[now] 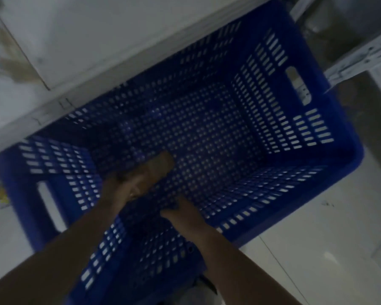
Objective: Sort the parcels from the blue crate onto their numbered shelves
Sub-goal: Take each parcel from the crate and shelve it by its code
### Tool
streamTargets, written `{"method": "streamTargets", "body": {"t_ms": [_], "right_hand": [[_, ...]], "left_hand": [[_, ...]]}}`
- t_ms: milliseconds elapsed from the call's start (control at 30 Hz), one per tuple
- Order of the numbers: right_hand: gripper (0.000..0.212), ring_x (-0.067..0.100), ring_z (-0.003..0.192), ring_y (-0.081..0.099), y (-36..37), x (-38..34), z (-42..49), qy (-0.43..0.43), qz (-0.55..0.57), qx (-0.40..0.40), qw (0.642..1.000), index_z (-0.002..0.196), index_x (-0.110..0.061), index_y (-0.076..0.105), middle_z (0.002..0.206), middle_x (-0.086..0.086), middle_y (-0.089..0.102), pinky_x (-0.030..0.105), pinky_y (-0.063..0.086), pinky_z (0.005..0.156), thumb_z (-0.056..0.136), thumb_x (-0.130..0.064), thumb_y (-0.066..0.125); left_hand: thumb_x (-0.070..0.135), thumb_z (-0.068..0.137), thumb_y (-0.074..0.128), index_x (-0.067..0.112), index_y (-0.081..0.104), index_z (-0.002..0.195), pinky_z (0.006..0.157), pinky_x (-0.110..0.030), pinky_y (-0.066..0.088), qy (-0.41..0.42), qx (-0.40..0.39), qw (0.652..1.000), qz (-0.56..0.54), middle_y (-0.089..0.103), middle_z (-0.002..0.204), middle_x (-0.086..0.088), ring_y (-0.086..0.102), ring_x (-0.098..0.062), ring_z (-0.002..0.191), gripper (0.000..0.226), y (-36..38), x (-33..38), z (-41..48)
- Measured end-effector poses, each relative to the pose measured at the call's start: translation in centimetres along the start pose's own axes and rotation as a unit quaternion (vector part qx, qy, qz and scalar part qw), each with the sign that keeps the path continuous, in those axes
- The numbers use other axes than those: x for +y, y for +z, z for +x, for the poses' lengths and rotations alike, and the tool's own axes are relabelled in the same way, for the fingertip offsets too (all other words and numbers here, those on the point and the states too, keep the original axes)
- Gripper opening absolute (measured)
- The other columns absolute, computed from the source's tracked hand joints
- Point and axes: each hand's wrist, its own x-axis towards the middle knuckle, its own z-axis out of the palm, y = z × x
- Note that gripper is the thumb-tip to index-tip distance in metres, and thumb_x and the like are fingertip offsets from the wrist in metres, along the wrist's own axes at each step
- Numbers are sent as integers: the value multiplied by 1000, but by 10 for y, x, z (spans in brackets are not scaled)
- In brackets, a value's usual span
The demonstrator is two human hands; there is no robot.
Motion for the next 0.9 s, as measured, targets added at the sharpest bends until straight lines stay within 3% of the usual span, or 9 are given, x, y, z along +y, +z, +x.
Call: {"method": "streamTargets", "body": {"t_ms": [100, 167, 267, 400, 533, 667, 733, 800, 900], "right_hand": [[79, 22, 133, 41, -8, -20, -37, 45, 216, -5, 975, 149, -22, 23, 152, -2, 31, 33, 35, 107, 87, -52, 60], [89, 16, 121, 51, -15, -34, -69, 40, 258, -11, 965, 146, -26, 33, 143, -6, 44, 36, 42, 102, 73, -62, 68], [71, 12, 104, 66, -27, -59, -121, -33, 300, -24, 953, 116, -34, 65, 114, -11, 71, 31, 50, 85, 51, -59, 81], [43, 18, 89, 73, -60, -95, -207, -100, 328, -12, 939, 109, -27, 69, 103, 0, 76, 31, 57, 68, 68, -35, 81], [52, 11, 98, 69, -104, -123, -298, -144, 291, 81, 942, 116, -25, 61, 108, -9, 73, 35, 56, 79, 70, -28, 84], [37, 8, 93, 69, -137, -165, -399, -246, 242, 171, 923, 115, -25, 63, 105, -10, 72, 23, 57, 63, 81, -33, 74], [31, 14, 102, 67, -144, -182, -453, -311, 184, 236, 902, 123, -23, 58, 112, -4, 70, 25, 57, 76, 93, -31, 59], [43, 23, 117, 59, -148, -195, -514, -353, 106, 294, 882, 139, -22, 40, 127, 4, 61, 40, 49, 99, 98, -31, 49], [59, 28, 124, 52, -152, -204, -612, -355, 7, 350, 867, 150, -21, 19, 138, 11, 51, 42, 42, 106, 99, -34, 45]], "left_hand": [[46, 90, 49, 18, 62, 121, 89, -43, 49, -22, -146, 986, -83, 67, 116, -10, 61, -30, 107, 44, 11, 12, -58], [51, 88, 46, 17, 68, 113, 84, -43, 53, -20, -175, 979, -105, 69, 115, -12, 66, -29, 102, 48, 19, 20, -95], [57, 87, 41, 12, 72, 106, 76, -42, 57, -60, -231, 964, -118, 69, 112, -17, 69, -32, 96, 58, 36, 46, -156], [66, 86, 35, 16, 74, 103, 68, -40, 59, -53, -225, 973, -27, 71, 109, -16, 70, -34, 95, 65, 60, 88, -236], [60, 81, 52, 27, 69, 101, 67, -32, 57, 88, -160, 974, 137, 75, 94, 1, 72, -21, 85, 42, 85, 136, -320], [22, 92, 57, 25, 54, 125, 74, -24, 54, 233, -202, 929, 202, 71, 93, 14, 64, -8, 89, 34, 125, 179, -416], [14, 95, 49, 26, 40, 134, 69, -15, 52, 308, -221, 895, 235, 63, 102, 13, 61, -7, 91, 42, 146, 193, -471], [12, 97, 44, 21, 40, 132, 65, -11, 50, 361, -245, 868, 236, 61, 104, 9, 61, -9, 89, 36, 157, 203, -526], [10, 98, 42, 14, 41, 133, 71, -15, 50, 439, -263, 822, 249, 60, 107, 2, 58, -18, 95, 35, 162, 216, -612]]}}
